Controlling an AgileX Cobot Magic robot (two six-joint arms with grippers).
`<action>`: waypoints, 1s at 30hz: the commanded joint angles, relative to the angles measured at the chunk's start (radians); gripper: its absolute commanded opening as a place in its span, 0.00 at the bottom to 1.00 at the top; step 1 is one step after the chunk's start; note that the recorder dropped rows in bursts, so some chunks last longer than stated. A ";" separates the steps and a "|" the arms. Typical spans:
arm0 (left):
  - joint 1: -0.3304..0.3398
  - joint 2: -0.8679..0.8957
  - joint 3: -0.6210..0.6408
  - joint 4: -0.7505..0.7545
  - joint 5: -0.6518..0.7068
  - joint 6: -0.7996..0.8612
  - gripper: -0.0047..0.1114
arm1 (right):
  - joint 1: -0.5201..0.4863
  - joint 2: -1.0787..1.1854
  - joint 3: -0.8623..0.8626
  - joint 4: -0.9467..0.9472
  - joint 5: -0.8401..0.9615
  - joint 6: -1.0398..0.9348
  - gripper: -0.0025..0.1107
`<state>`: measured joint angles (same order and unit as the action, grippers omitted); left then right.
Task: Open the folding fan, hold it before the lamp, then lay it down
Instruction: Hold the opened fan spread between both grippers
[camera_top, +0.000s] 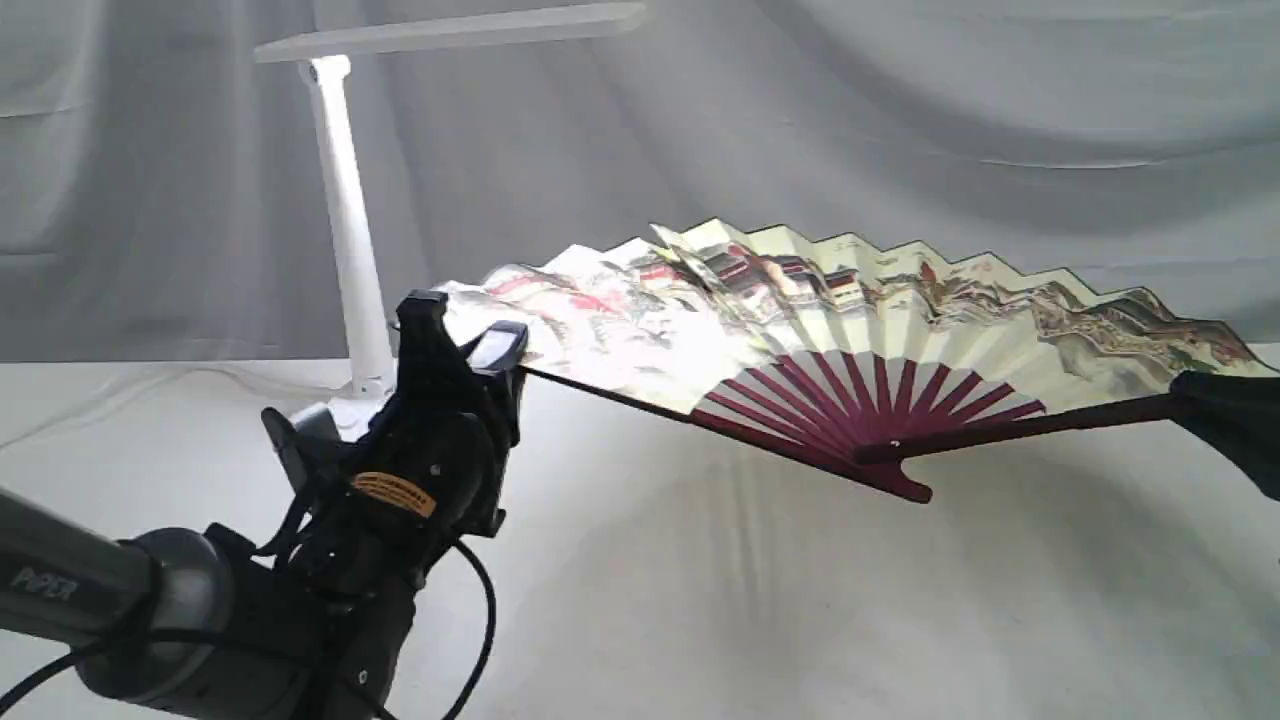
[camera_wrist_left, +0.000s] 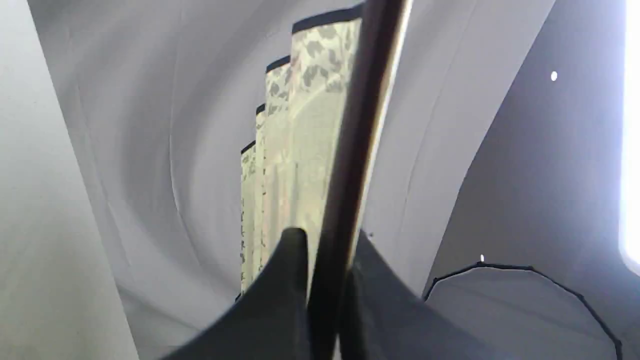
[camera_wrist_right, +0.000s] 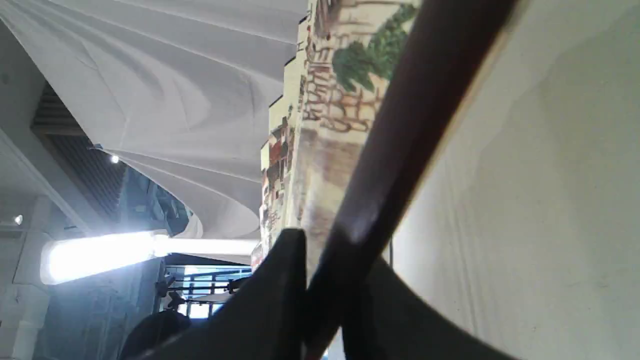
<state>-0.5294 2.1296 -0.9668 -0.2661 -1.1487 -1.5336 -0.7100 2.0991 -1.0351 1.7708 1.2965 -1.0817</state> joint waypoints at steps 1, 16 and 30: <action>0.013 -0.022 -0.002 -0.117 -0.072 -0.039 0.04 | -0.030 0.002 0.002 -0.026 -0.075 -0.054 0.02; 0.013 -0.028 -0.004 -0.150 -0.072 -0.001 0.04 | -0.048 0.002 0.002 -0.026 -0.075 -0.052 0.02; 0.013 -0.101 0.032 -0.196 -0.072 -0.002 0.04 | -0.042 0.000 0.002 -0.026 -0.075 -0.038 0.02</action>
<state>-0.5357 2.0703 -0.9414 -0.2991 -1.1203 -1.4788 -0.7298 2.0991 -1.0351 1.7534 1.3041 -1.0632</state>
